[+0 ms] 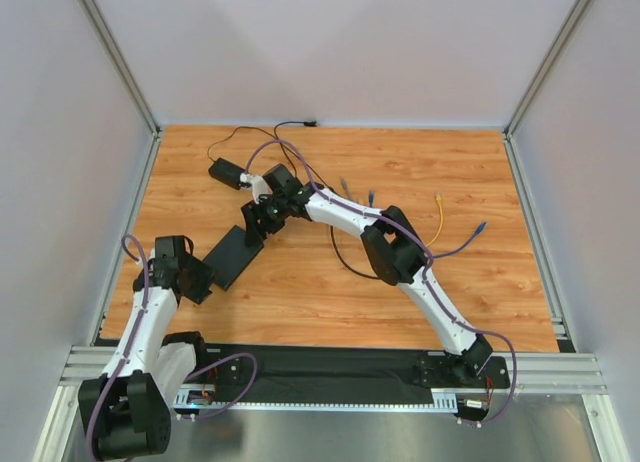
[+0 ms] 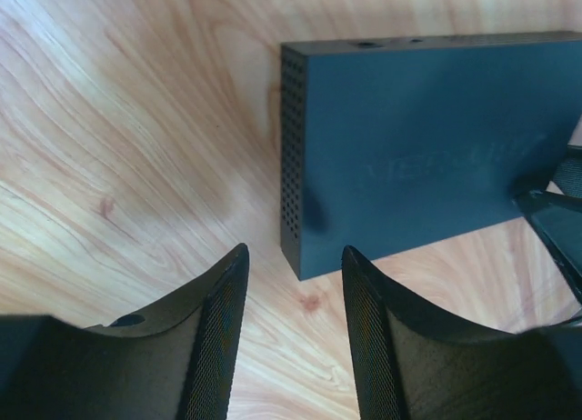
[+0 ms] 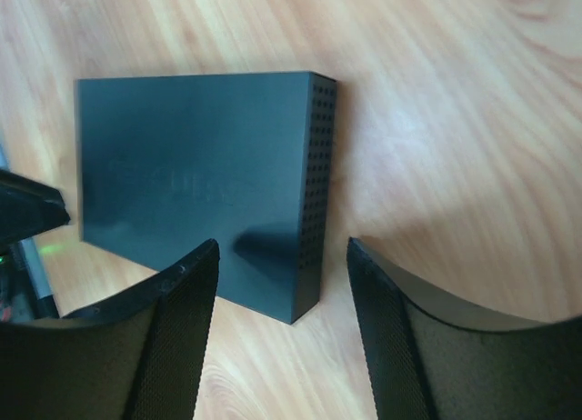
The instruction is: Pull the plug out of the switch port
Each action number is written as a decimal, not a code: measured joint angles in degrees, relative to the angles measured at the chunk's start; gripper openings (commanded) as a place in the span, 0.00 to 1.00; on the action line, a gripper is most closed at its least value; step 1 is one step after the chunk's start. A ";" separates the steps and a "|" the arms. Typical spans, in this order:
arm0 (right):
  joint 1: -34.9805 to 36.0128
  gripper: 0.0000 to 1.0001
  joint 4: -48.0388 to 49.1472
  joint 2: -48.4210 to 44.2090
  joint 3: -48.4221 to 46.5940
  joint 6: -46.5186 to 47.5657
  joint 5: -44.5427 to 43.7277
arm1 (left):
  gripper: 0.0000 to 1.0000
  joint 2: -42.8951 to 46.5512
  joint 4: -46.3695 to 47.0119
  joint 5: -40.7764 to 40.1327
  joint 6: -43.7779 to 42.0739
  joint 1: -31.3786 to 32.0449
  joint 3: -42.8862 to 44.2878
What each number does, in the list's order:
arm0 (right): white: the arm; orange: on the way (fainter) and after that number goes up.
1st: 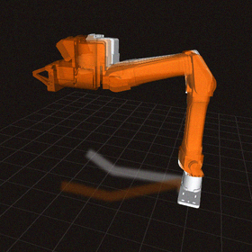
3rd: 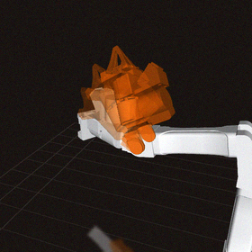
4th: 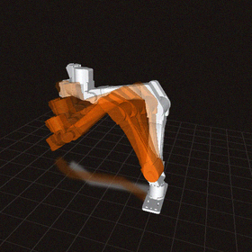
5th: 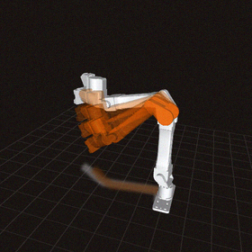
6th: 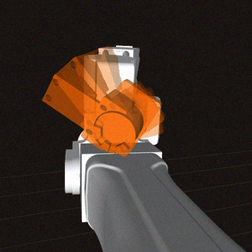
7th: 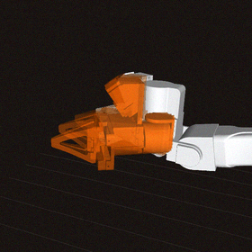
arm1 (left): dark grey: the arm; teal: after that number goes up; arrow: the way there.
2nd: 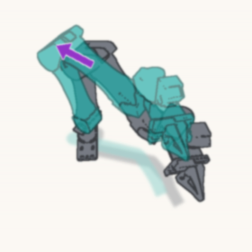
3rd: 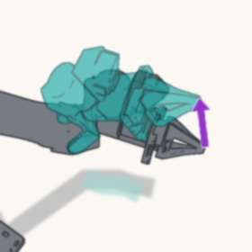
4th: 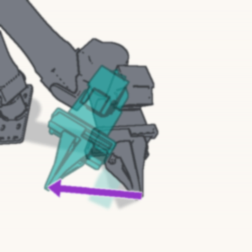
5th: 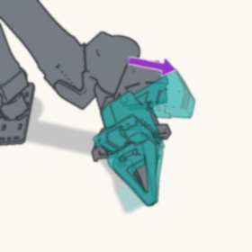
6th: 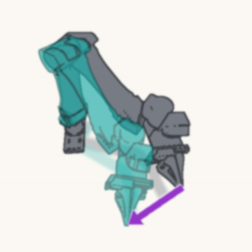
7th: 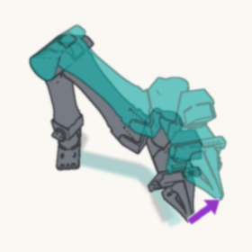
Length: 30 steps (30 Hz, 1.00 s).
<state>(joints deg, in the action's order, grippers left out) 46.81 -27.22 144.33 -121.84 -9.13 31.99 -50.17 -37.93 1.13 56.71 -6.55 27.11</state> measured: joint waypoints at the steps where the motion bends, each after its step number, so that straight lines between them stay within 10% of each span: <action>1: -0.02 0.61 0.04 0.59 -0.17 0.00 1.11 | 0.53 0.20 0.72 0.44 0.79 0.00 -1.22; 15: -0.72 0.41 0.09 0.52 1.18 0.39 4.50 | 0.46 -9.22 10.47 2.97 4.85 -1.09 -1.77; 30: -2.03 0.35 4.33 -1.25 6.25 -5.18 8.09 | 0.30 -36.33 9.16 -0.94 -9.75 -5.33 22.43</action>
<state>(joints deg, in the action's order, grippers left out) 44.77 -22.90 143.09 -115.59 -14.31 40.07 -86.50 -28.77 0.19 46.96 -11.88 49.54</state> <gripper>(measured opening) 0.347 0.379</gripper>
